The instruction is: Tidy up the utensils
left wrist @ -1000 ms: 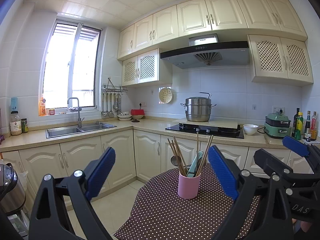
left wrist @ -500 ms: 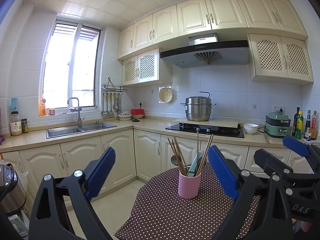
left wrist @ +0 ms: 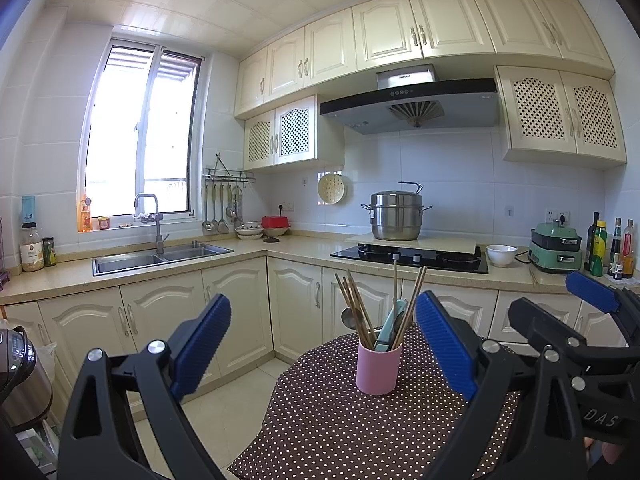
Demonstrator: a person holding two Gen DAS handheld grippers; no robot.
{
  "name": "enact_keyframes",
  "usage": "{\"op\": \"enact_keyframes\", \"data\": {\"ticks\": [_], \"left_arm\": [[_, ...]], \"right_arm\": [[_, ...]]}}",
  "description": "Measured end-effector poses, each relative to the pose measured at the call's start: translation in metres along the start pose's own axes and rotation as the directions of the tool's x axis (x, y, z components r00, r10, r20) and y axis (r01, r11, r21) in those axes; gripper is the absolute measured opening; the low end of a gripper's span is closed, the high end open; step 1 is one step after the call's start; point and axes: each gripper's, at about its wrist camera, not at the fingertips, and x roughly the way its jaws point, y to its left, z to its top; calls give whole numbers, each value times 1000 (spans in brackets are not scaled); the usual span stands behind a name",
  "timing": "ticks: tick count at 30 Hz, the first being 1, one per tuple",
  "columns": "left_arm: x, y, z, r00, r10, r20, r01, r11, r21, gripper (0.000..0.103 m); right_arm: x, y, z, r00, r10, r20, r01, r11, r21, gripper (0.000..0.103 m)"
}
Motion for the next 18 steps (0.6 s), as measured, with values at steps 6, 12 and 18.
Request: {"op": "enact_keyframes", "data": {"ticks": [6, 12, 18], "left_arm": [[0, 3, -3, 1000, -1, -1, 1, 1000, 3, 92], [0, 2, -2, 1000, -1, -3, 1, 1000, 5, 92], [2, 4, -2, 1000, -4, -7, 4, 1000, 6, 92]], "right_arm": [[-1, 0, -3, 1000, 2, -3, -2, 1000, 5, 93], [-1, -1, -3, 1000, 2, -6, -2, 1000, 7, 93], [-1, 0, -4, 1000, 2, -11, -2, 1000, 9, 93]]}}
